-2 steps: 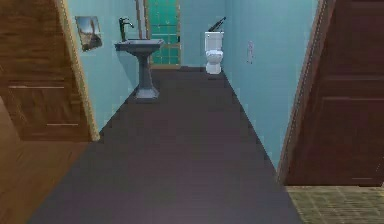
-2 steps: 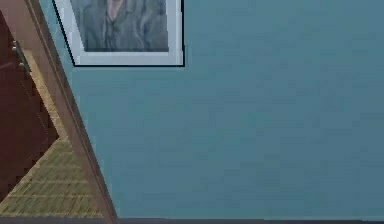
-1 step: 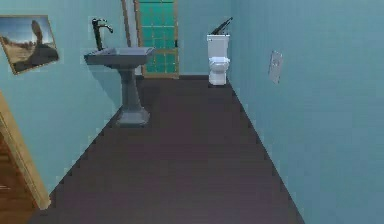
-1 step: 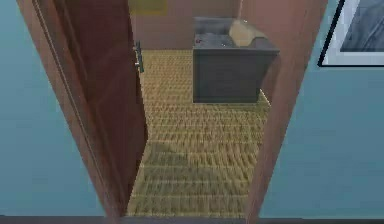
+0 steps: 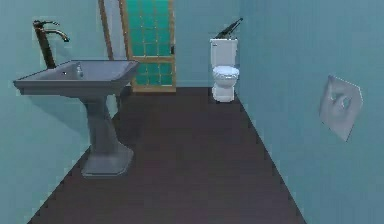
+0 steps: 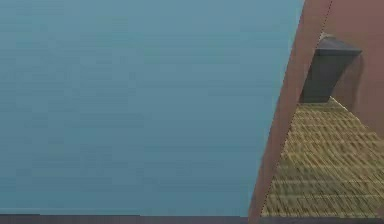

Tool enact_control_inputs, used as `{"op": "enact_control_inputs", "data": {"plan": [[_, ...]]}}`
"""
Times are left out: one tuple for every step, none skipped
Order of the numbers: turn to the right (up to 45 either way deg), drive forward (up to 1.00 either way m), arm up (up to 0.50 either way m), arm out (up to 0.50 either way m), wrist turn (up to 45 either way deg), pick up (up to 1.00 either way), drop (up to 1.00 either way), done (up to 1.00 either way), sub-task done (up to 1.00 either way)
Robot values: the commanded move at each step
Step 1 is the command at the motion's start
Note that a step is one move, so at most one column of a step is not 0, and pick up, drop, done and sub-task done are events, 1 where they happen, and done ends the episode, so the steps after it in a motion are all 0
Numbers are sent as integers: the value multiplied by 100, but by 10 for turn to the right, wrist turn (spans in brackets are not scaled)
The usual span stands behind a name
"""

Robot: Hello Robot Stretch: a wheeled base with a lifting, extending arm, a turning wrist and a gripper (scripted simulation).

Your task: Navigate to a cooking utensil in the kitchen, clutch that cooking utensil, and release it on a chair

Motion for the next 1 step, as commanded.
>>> {"op": "enact_control_inputs", "data": {"plan": [[0, 100, 0, 0, 0, 0, 0, 0, 0]]}}
